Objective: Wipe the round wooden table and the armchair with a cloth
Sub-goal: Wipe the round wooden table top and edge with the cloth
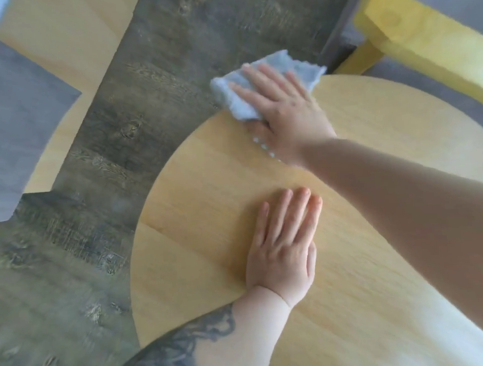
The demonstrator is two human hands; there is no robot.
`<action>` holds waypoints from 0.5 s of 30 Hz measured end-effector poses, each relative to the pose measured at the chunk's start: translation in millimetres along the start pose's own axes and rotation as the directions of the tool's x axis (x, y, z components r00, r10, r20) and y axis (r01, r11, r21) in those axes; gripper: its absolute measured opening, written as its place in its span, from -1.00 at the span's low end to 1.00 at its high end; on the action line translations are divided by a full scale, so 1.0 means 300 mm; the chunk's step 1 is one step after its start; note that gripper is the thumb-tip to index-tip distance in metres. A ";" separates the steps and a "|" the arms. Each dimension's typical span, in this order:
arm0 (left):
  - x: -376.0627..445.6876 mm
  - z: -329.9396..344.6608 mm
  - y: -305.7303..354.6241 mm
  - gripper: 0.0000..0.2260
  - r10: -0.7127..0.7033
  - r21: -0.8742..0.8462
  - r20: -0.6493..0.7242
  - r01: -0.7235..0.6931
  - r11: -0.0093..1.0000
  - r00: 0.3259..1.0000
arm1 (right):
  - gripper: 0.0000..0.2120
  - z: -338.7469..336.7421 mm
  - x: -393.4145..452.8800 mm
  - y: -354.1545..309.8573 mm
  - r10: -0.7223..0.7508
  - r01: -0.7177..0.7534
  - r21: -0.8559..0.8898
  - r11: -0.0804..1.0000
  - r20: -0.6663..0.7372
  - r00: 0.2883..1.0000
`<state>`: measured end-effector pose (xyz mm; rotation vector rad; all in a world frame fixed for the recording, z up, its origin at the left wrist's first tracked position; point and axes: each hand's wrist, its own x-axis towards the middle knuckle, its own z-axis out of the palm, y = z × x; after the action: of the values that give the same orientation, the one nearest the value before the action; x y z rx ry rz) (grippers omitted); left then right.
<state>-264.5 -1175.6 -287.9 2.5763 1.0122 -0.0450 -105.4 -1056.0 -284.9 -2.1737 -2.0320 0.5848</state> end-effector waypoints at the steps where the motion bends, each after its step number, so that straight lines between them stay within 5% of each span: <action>1: 0.000 0.000 0.001 -0.49 -0.003 -0.015 -0.002 0.003 1.000 1.000 | -0.46 0.009 -0.041 0.025 0.210 -0.207 0.038 0.978 -0.138 0.968; 2: 0.000 0.000 0.003 -0.51 -0.002 -0.036 -0.007 0.001 0.999 1.000 | -0.46 0.025 -0.109 0.024 0.327 -0.319 0.071 0.945 -0.216 0.920; 3: -0.001 0.000 0.003 -0.56 0.003 -0.064 -0.024 -0.004 0.998 1.000 | -0.44 0.039 -0.167 -0.010 0.290 -0.288 0.045 0.957 -0.227 0.930; 5: 0.003 0.008 -0.003 -0.71 -0.007 -0.101 -0.082 -0.001 0.995 0.997 | -0.42 0.068 -0.181 -0.124 -0.056 0.056 -0.015 0.998 -0.038 0.998; 7: -0.001 0.017 -0.001 -0.76 0.002 -0.108 -0.114 -0.015 0.994 0.993 | -0.43 0.061 -0.066 -0.196 -0.372 0.383 -0.029 0.923 0.184 0.910; 9: -0.007 0.014 0.003 -0.70 0.020 -0.105 -0.112 -0.032 0.994 0.993 | -0.44 0.046 0.052 -0.204 -0.291 0.305 -0.060 0.951 0.175 0.941; 12: -0.001 0.015 -0.001 -0.64 0.010 -0.086 -0.086 -0.018 0.996 0.996 | -0.46 0.053 0.002 -0.127 0.176 -0.177 -0.008 0.984 -0.074 0.982; 14: 0.001 0.017 -0.008 -0.58 0.013 -0.039 -0.035 -0.014 0.999 0.999 | -0.43 0.073 -0.082 -0.207 0.109 -0.110 -0.022 0.994 -0.047 0.993; 15: 0.006 0.024 -0.010 -0.49 0.027 0.029 0.008 -0.027 0.999 1.000 | -0.42 0.082 -0.093 -0.286 -0.064 0.067 -0.041 0.997 0.060 0.996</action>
<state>-264.3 -1174.8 -295.9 2.6137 0.9804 -0.0631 -195.1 -1079.4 -273.0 -2.1282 -2.1556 0.6096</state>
